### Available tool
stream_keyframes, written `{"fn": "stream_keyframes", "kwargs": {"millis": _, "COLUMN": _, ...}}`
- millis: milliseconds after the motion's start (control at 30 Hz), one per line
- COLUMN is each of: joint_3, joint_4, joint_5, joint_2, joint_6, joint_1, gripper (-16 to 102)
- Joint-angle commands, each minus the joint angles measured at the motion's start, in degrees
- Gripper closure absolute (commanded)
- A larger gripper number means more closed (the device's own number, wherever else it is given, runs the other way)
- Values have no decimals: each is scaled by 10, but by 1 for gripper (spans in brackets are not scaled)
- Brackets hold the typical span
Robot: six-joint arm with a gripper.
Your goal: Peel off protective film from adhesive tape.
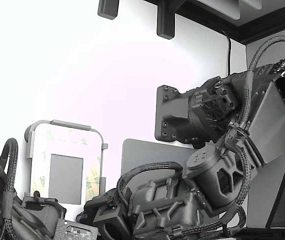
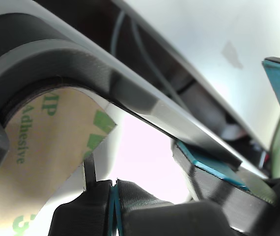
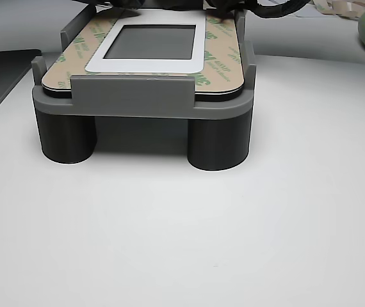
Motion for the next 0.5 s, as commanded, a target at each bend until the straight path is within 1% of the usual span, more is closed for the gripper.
{"fn": "stream_keyframes", "kwargs": {"millis": 0, "joint_3": -18, "joint_4": -2, "joint_5": 1, "joint_2": 11, "joint_6": -1, "joint_1": -4, "gripper": 97}}
{"fn": "stream_keyframes", "kwargs": {"millis": 467, "joint_3": -13, "joint_4": -13, "joint_5": 1, "joint_2": 7, "joint_6": -6, "joint_1": -4, "gripper": 97}}
